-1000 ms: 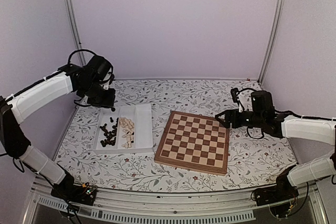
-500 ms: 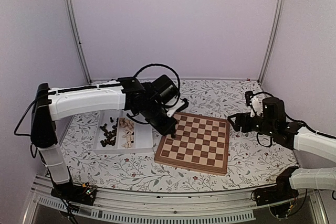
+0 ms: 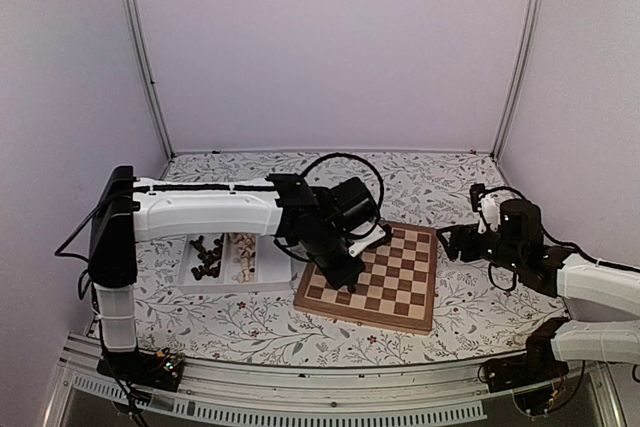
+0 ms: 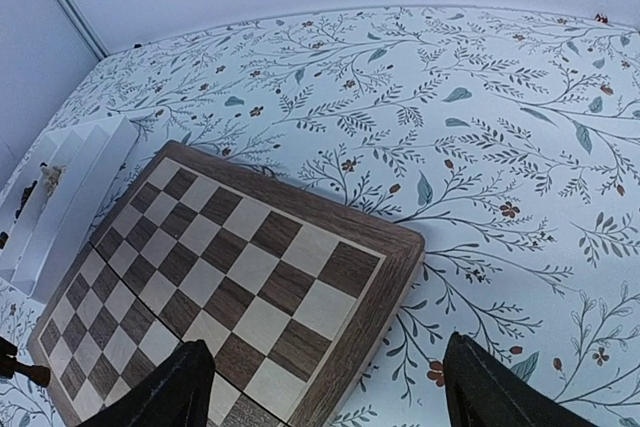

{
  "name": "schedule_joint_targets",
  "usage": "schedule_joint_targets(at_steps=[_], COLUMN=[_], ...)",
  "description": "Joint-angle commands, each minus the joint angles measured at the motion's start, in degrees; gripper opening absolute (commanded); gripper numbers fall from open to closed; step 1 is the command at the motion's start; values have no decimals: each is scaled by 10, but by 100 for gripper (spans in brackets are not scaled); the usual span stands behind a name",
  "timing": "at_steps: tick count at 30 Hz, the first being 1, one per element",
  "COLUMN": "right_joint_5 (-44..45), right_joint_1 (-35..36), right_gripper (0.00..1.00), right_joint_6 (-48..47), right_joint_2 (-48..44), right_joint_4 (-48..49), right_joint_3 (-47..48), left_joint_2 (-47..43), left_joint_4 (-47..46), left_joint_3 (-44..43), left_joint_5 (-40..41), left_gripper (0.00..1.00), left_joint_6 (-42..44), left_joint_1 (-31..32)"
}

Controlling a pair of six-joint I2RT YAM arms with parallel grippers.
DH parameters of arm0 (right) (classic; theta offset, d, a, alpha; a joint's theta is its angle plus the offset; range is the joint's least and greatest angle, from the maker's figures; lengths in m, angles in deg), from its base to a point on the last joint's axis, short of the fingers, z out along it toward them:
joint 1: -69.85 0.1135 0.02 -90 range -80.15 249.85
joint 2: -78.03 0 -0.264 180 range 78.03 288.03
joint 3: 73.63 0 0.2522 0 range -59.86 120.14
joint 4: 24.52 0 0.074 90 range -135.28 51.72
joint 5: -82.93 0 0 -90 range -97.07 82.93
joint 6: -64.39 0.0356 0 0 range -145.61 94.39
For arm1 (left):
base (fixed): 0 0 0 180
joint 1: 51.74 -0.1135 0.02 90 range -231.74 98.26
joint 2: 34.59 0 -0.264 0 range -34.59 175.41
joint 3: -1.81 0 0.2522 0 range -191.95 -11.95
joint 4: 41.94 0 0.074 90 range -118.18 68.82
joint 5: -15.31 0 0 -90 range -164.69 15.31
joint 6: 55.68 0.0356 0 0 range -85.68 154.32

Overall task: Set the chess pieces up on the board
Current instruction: Place the chess piece on the chessboard.

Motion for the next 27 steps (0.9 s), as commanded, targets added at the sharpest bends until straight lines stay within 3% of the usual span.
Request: schedule_joint_targets(at_steps=[1, 27], right_joint_5=[-3, -6], right_joint_1=[1, 1], right_gripper=[82, 84], right_joint_6=[2, -5], right_joint_2=[33, 49], right_joint_4=[17, 19], right_joint_3=[18, 23], left_joint_2=[26, 80], left_joint_4=[5, 39], left_joint_3=[-19, -62], left_joint_5=[-2, -1], left_gripper=[0, 5], left_joint_6=[18, 5], left_joint_1=[15, 28])
